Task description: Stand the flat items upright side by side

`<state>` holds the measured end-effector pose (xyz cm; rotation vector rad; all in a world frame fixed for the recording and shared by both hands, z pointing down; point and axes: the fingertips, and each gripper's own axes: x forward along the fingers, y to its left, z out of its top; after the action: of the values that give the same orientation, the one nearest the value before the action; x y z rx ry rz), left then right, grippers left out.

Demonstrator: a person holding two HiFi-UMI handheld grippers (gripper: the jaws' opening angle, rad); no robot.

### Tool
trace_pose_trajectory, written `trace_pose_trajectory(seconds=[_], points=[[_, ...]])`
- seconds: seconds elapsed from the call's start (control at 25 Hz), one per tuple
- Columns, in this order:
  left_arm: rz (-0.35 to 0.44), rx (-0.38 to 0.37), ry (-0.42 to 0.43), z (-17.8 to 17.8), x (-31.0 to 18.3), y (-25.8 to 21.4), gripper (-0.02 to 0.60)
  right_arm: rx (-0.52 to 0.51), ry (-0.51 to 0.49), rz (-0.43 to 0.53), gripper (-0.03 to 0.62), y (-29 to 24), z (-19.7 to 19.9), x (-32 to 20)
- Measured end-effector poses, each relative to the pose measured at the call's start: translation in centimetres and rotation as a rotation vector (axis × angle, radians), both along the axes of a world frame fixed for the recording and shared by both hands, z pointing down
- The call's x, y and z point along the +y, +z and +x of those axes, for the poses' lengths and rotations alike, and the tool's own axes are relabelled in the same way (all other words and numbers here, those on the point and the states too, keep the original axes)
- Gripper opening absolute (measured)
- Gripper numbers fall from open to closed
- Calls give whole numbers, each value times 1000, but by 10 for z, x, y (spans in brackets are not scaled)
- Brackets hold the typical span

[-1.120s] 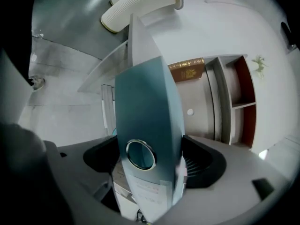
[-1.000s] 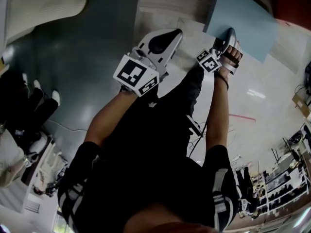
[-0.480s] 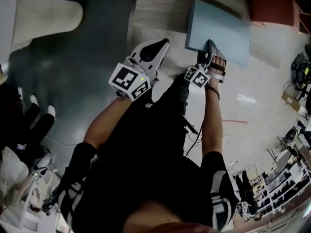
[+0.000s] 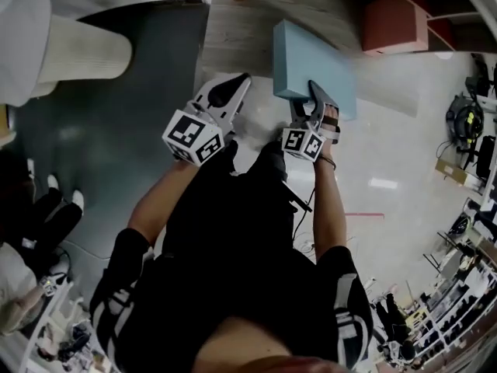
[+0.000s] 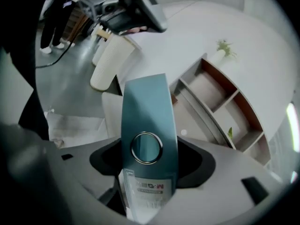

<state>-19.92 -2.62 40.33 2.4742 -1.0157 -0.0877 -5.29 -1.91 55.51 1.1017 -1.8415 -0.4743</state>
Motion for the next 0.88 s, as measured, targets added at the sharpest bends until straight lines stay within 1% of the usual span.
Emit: trace_pose_trajectory(seconds=[0.12,0.28,0.36,0.44,0.56,0.72,0.8,0.88], points=[[37,4,-32,20,-2,-23,21,-204,35,45,308,-43,24,-14],[75,19,-75,27,0,-49,21,-485,88,105,307,-84,44,-23],[85,40,-90,41,1,-58,21,-614,146,134,305,-92,71,-29],[87,53,-98,55,0,-64,21,-709,207,157,305,-95,101,-35],[102,40,-85,74,-1,-72,21,-773,292,168,307,-92,137,-44],[107,32,-59,105,3,-80,21,-850,456,139,304,-84,189,-42],[107,27,-48,121,5,-80,21,-867,524,113,299,-75,211,-37],[107,28,-40,134,7,-79,21,-876,569,92,296,-65,226,-30]])
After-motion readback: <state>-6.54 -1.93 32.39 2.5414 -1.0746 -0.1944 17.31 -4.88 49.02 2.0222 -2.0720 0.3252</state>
